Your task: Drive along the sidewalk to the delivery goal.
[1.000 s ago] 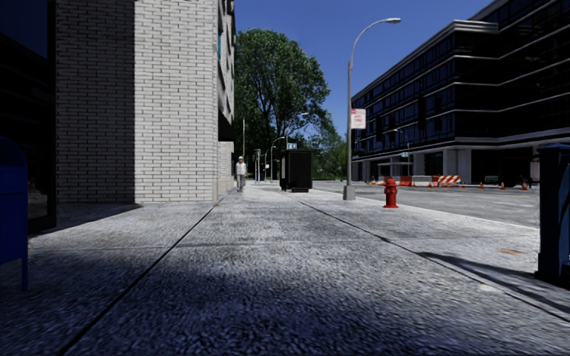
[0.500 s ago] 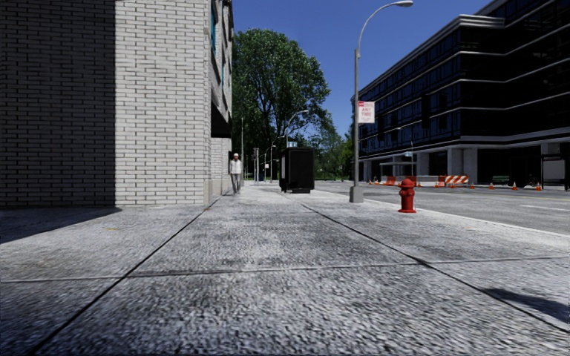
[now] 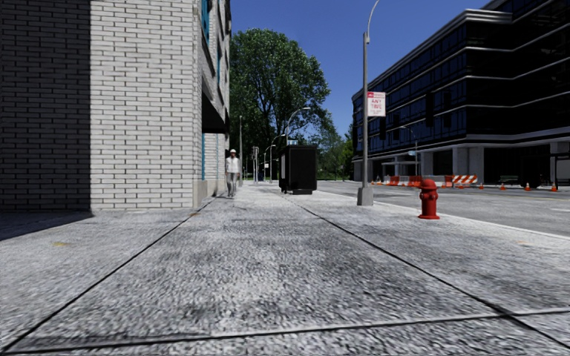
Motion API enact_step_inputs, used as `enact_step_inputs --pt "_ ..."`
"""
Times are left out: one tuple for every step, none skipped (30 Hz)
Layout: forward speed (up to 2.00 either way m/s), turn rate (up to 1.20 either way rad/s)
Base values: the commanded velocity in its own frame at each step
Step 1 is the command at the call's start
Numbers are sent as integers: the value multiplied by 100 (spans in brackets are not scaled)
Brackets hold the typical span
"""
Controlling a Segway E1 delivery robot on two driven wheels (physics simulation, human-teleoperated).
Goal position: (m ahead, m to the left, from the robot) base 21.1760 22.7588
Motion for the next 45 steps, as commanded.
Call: enact_step_inputs --pt "200 0" --pt "200 0" --pt "200 0" --pt "200 0" --pt "200 0" --pt "200 0" --pt "200 0" --pt "200 0" --pt "200 0" --pt "200 0" --pt "200 0" --pt "200 0" --pt "200 0" --pt "200 0" --pt "200 0" --pt "200 0" --pt "200 0" --pt "200 0" --pt "200 0" --pt "200 0" --pt "200 0" --pt "200 0" --pt "200 0" --pt "200 0" --pt "200 0" --pt "200 0" --pt "200 0" --pt "200 0" --pt "200 0" --pt "200 0" --pt "200 0" --pt "200 0" --pt "200 0" --pt "200 0" --pt "200 0" --pt "200 0" --pt "200 0" --pt "200 0" --pt "200 0" --pt "200 0" --pt "200 0" --pt "200 0" --pt "200 0" --pt "200 0" --pt "200 0"
